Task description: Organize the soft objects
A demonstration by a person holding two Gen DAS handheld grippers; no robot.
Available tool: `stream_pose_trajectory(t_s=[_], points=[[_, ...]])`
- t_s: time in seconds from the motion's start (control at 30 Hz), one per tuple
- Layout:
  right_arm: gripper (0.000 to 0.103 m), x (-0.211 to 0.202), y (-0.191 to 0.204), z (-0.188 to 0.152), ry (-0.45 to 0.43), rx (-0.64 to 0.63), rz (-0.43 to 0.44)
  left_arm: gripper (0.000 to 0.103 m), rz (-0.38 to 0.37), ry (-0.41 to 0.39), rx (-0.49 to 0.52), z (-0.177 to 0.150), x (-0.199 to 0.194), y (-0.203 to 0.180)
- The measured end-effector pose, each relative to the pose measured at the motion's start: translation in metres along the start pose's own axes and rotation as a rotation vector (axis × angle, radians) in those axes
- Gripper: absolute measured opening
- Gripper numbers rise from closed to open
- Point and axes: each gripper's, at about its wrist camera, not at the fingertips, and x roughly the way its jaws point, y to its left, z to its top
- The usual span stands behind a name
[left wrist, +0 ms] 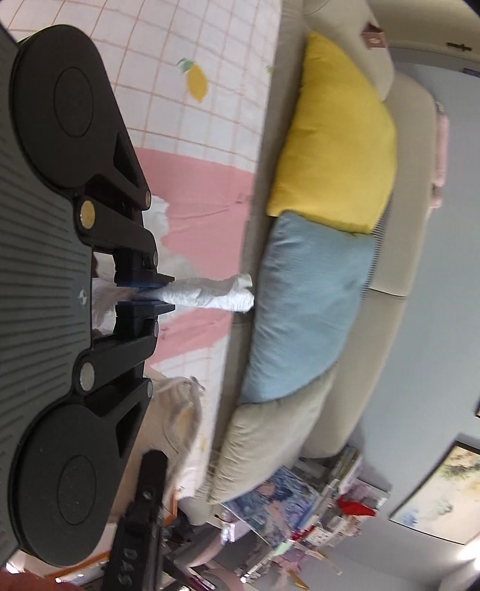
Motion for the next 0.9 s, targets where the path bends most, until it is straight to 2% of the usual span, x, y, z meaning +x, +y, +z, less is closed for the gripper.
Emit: stream_pose_trajectory(t_s=[0.27,0.57,0.7,0.8,0.9], points=[[0.003,-0.048,0.000,0.001,-0.076,0.028,0.042,0.006,-0.052,-0.144,0.009,0.025,-0.076,-0.027],[0.003,-0.101,-0.001,-0.017,-0.125,0.048,0.105,0.006,-0.176,-0.289,0.062,0.043,-0.169,-0.077],[0.004,-0.126,-0.007,-0.031,-0.138,0.068,0.131,0.006,-0.217,-0.275,0.024,0.032,-0.197,-0.088],[0.003,-0.139,-0.014,-0.042,-0.132,0.085,0.139,0.006,-0.279,-0.227,-0.021,0.015,-0.206,-0.085],[0.004,-0.147,-0.017,-0.055,-0.122,0.079,0.124,0.006,-0.304,-0.172,-0.052,-0.002,-0.209,-0.081]])
